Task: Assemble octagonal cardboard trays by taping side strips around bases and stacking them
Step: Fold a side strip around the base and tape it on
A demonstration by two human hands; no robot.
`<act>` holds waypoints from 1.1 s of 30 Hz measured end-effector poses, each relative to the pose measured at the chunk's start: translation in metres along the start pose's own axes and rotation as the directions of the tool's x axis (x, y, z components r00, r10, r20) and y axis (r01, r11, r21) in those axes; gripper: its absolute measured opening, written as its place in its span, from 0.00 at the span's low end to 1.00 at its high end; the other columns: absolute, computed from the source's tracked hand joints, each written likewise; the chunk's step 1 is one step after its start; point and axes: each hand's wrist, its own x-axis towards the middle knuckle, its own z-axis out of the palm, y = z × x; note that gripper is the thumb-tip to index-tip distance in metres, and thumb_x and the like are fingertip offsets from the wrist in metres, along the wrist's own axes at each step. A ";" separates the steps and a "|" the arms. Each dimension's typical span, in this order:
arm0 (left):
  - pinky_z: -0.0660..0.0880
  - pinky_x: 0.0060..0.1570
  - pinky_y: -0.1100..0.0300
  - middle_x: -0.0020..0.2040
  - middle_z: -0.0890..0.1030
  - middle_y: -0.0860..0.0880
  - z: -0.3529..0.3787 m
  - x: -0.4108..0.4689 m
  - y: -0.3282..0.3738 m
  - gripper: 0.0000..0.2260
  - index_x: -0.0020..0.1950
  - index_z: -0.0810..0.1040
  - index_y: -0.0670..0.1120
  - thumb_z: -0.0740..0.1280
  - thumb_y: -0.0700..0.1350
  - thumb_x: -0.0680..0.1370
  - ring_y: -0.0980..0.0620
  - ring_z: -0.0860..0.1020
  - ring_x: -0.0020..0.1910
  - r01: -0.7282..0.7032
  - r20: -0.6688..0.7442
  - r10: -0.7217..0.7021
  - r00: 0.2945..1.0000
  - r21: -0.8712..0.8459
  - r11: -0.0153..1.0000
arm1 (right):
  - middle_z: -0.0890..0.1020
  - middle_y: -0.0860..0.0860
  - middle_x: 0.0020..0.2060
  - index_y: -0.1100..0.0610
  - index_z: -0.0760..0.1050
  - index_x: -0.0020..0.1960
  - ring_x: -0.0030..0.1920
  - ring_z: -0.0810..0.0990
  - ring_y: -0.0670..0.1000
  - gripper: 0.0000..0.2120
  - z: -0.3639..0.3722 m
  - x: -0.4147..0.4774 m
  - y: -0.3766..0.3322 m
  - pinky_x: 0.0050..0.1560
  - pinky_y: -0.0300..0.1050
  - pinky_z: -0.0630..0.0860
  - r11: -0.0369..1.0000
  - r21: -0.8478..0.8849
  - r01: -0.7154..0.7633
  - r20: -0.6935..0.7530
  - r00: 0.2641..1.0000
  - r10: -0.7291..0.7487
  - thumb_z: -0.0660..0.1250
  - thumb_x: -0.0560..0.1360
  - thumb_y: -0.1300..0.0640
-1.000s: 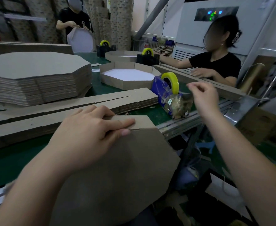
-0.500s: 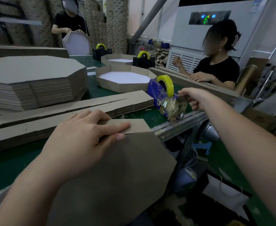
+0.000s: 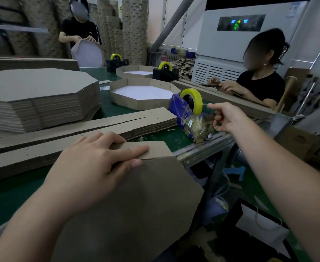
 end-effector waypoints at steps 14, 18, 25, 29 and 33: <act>0.74 0.45 0.54 0.54 0.78 0.58 0.000 0.000 0.004 0.20 0.60 0.71 0.73 0.47 0.67 0.75 0.51 0.76 0.54 0.026 -0.001 -0.026 1.000 -0.038 0.999 | 0.70 0.50 0.22 0.59 0.71 0.24 0.27 0.69 0.48 0.16 -0.016 -0.022 0.058 0.42 0.44 0.70 0.930 0.072 0.359 -0.073 0.932 -0.354 0.66 0.69 0.67; 0.76 0.43 0.52 0.52 0.80 0.57 -0.001 0.000 0.005 0.19 0.59 0.75 0.70 0.50 0.65 0.75 0.50 0.78 0.51 0.015 -0.021 -0.016 1.000 -0.051 0.999 | 0.78 0.55 0.33 0.61 0.78 0.33 0.38 0.76 0.52 0.07 -0.029 -0.031 0.065 0.41 0.44 0.70 0.898 -0.333 0.287 -0.232 0.898 -0.373 0.73 0.68 0.61; 0.75 0.47 0.51 0.55 0.80 0.56 -0.003 0.000 0.007 0.19 0.60 0.75 0.69 0.51 0.65 0.75 0.49 0.77 0.53 0.014 0.006 -0.014 1.000 -0.060 0.998 | 0.81 0.52 0.46 0.52 0.83 0.40 0.47 0.78 0.45 0.02 -0.008 -0.112 0.055 0.48 0.40 0.70 0.813 -0.281 0.510 0.030 0.852 -0.523 0.74 0.71 0.58; 0.70 0.55 0.52 0.60 0.76 0.56 -0.006 -0.001 0.009 0.22 0.65 0.70 0.70 0.46 0.63 0.74 0.50 0.73 0.58 0.002 0.063 0.000 0.998 -0.033 0.999 | 0.80 0.43 0.31 0.52 0.84 0.41 0.30 0.74 0.38 0.02 0.025 -0.188 0.051 0.37 0.34 0.68 0.845 -0.001 0.534 0.188 0.830 -0.524 0.74 0.70 0.55; 0.68 0.59 0.53 0.63 0.75 0.57 -0.008 -0.002 0.009 0.20 0.67 0.69 0.68 0.50 0.61 0.76 0.51 0.71 0.60 0.016 0.076 -0.012 0.997 -0.046 0.999 | 0.69 0.45 0.21 0.57 0.83 0.38 0.21 0.61 0.42 0.08 0.062 -0.249 0.073 0.21 0.34 0.58 0.911 0.235 0.339 0.287 0.871 -0.398 0.77 0.64 0.53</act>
